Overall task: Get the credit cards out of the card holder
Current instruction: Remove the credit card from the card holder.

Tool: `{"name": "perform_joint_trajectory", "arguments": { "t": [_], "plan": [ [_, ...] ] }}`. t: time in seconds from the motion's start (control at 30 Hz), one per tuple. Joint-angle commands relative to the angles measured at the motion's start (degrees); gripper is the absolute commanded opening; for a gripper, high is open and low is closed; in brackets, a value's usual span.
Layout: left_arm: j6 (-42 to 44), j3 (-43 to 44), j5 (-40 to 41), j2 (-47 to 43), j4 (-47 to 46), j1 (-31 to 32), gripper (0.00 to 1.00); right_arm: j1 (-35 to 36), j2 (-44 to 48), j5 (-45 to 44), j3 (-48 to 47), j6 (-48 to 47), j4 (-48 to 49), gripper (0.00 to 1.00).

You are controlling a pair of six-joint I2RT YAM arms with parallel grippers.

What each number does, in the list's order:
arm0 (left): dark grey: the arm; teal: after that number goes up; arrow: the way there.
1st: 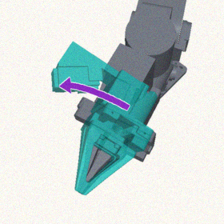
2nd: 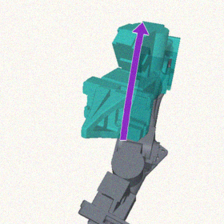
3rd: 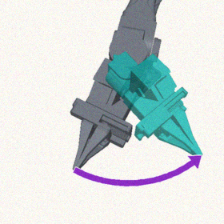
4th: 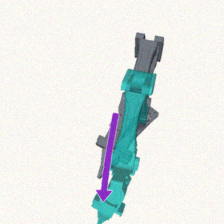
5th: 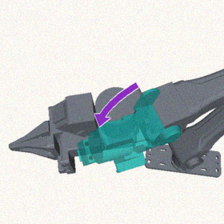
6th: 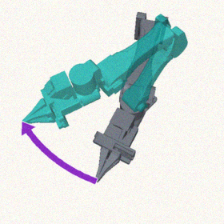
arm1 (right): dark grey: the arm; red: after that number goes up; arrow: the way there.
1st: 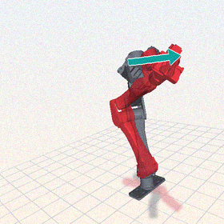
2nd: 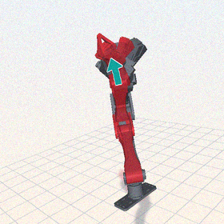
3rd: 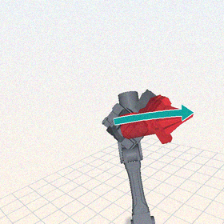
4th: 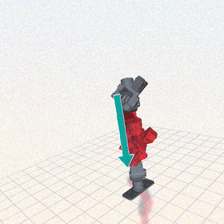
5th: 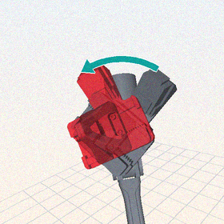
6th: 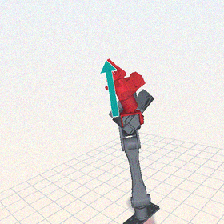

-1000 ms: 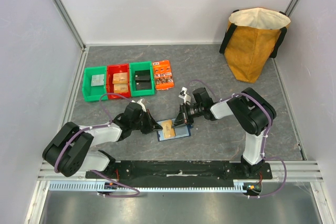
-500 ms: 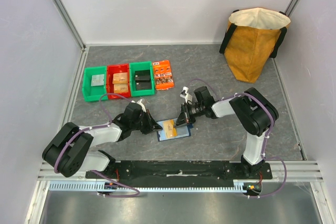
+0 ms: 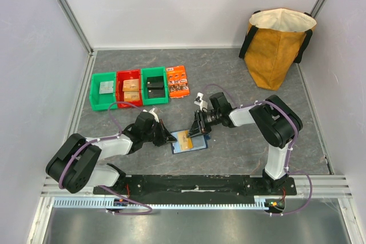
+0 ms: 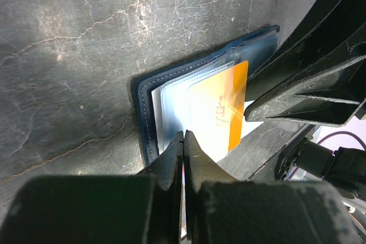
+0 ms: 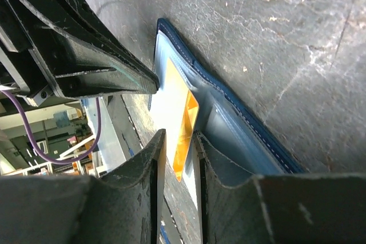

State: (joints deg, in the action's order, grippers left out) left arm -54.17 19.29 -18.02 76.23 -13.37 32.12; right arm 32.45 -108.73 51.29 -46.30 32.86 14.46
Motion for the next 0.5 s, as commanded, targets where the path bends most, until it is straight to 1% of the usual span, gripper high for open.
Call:
{"name": "perform_joint_trajectory", "arguments": {
  "t": [0.0,0.07,0.2,0.27,0.47],
  "plan": [
    [2.7,-1.6,2.6,0.2,5.1,0.0,0.02,1.0,-2.0,-3.5,-2.2,-2.5,-2.3,0.33],
    [2.7,-1.6,2.6,0.2,5.1,0.0,0.02,1.3,-2.3,-3.6,-2.1,-2.5,-2.2,0.30],
    [2.6,-1.7,2.7,0.0,5.2,0.0,0.02,1.0,-1.5,-4.0,-1.9,-3.4,-2.9,0.08],
    [2.6,-1.7,2.7,0.0,5.3,0.0,0.02,-0.1,-0.7,-3.7,-1.3,-3.7,-3.2,0.00],
    [2.5,-1.8,3.1,0.0,5.3,0.0,0.02,-4.7,3.2,-3.4,0.4,-5.3,-5.1,0.00]
  ]
}}
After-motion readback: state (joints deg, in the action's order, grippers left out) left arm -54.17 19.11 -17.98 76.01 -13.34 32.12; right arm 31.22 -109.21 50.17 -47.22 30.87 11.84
